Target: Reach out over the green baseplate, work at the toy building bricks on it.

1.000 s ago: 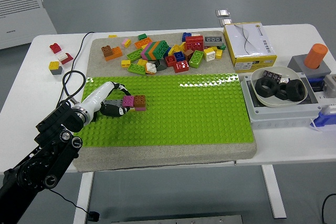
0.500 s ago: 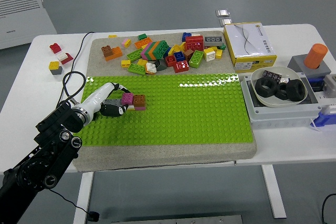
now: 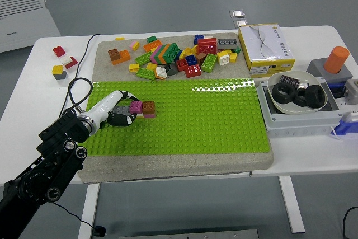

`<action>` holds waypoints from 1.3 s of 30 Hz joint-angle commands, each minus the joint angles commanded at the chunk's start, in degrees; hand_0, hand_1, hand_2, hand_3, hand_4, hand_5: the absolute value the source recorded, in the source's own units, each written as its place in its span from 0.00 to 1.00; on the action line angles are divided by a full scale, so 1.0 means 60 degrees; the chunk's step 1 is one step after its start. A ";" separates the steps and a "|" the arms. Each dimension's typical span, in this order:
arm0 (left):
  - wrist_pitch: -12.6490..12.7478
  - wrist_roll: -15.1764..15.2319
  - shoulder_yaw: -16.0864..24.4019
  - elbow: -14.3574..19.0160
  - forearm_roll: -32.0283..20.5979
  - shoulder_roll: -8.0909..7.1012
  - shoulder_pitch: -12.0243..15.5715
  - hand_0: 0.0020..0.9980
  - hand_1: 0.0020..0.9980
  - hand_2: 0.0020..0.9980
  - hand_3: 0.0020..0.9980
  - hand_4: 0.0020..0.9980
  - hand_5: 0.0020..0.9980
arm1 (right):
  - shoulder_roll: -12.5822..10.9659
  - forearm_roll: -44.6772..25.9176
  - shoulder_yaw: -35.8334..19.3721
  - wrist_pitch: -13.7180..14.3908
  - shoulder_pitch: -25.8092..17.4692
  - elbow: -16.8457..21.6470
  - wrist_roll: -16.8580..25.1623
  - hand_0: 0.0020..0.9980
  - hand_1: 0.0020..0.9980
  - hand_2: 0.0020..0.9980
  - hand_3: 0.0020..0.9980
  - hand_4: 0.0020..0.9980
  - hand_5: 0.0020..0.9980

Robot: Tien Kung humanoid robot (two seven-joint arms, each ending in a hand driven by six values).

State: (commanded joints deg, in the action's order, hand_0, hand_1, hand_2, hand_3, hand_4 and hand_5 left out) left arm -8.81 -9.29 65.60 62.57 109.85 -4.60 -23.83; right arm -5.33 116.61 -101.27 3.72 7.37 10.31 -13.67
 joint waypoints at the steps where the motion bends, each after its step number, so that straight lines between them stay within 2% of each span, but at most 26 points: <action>1: 0.0001 0.0005 0.0001 0.0000 -0.0001 -0.0001 -0.0001 0.95 0.95 0.91 0.64 0.52 0.00 | 0.0000 0.0002 -0.0002 0.0000 0.0001 0.0000 0.0000 0.67 0.65 0.74 0.77 0.81 0.99; 4: 0.0003 0.0020 0.0014 0.0001 -0.0002 -0.0002 -0.0005 0.95 0.95 0.91 0.64 0.52 0.00 | 0.0000 0.0003 -0.0003 0.0000 0.0002 0.0000 0.0000 0.67 0.65 0.74 0.77 0.81 0.99; 5: 0.0004 0.0022 0.0016 0.0001 -0.0003 -0.0003 -0.0005 0.95 0.95 0.91 0.69 0.63 0.02 | 0.0000 0.0003 -0.0003 0.0000 0.0002 0.0000 0.0000 0.67 0.65 0.74 0.77 0.80 0.99; 11: -0.0013 0.0027 0.0019 0.0013 -0.0002 0.0000 0.0001 0.95 0.95 0.91 0.69 0.63 0.02 | -0.0001 -0.0001 0.0010 0.0002 0.0001 0.0000 -0.0002 0.67 0.65 0.74 0.77 0.80 0.99; 12: -0.0019 0.0028 0.0019 0.0016 -0.0002 -0.0001 0.0002 0.95 0.95 0.92 0.70 0.67 0.04 | -0.0001 -0.0002 0.0013 0.0003 0.0001 0.0000 -0.0002 0.67 0.65 0.74 0.77 0.80 0.99; 17: -0.0091 0.0015 0.0020 0.0040 0.0007 -0.0002 0.0010 0.95 0.95 0.92 0.70 0.67 0.04 | -0.0006 -0.0004 0.0021 0.0006 -0.0002 0.0000 -0.0003 0.67 0.65 0.74 0.77 0.80 0.99; 18: -0.0113 0.0014 0.0023 0.0046 0.0011 -0.0003 0.0011 0.95 0.95 0.92 0.73 0.80 0.13 | -0.0006 -0.0001 0.0019 0.0006 -0.0002 0.0000 -0.0003 0.67 0.65 0.74 0.77 0.81 0.99; 23: -0.0156 0.0022 0.0036 0.0049 0.0029 -0.0009 0.0009 0.95 0.95 0.92 0.73 0.80 0.13 | -0.0008 -0.0016 0.0039 0.0010 0.0001 0.0000 -0.0005 0.67 0.65 0.74 0.77 0.81 0.99; 24: -0.0155 0.0024 0.0039 0.0046 0.0030 -0.0010 0.0009 0.95 0.96 0.93 0.79 0.91 0.19 | -0.0008 -0.0019 0.0044 0.0011 0.0002 0.0000 -0.0005 0.67 0.65 0.74 0.77 0.81 0.99; 32: -0.0153 0.0015 0.0052 0.0074 0.0080 -0.0017 0.0030 0.95 0.96 0.93 0.80 0.93 0.20 | -0.0014 -0.0042 0.0084 0.0017 -0.0007 0.0000 -0.0009 0.67 0.65 0.74 0.77 0.81 0.99; 35: -0.0199 -0.0041 0.0131 0.0342 0.0250 -0.0070 0.0123 0.95 0.96 0.93 0.80 0.93 0.20 | -0.0018 -0.0013 0.0073 0.0015 -0.0008 0.0000 -0.0011 0.67 0.65 0.74 0.77 0.81 0.99; 36: -0.0205 -0.0059 0.0167 0.0463 0.0296 -0.0095 0.0166 0.95 0.96 0.93 0.81 1.00 0.30 | -0.0020 -0.0002 0.0066 0.0014 -0.0008 0.0000 -0.0010 0.67 0.65 0.74 0.77 0.80 0.99; 39: -0.0129 -0.0112 0.0371 0.1049 0.0605 -0.0244 0.0460 0.95 0.96 0.93 0.81 1.00 0.30 | -0.0023 0.0041 0.0036 0.0011 -0.0020 0.0000 -0.0010 0.67 0.65 0.74 0.77 0.80 0.99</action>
State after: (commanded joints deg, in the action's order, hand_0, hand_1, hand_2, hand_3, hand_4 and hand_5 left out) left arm -9.59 -9.96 67.83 68.86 113.48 -6.06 -21.06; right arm -5.47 116.86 -101.05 3.79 7.25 10.31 -13.73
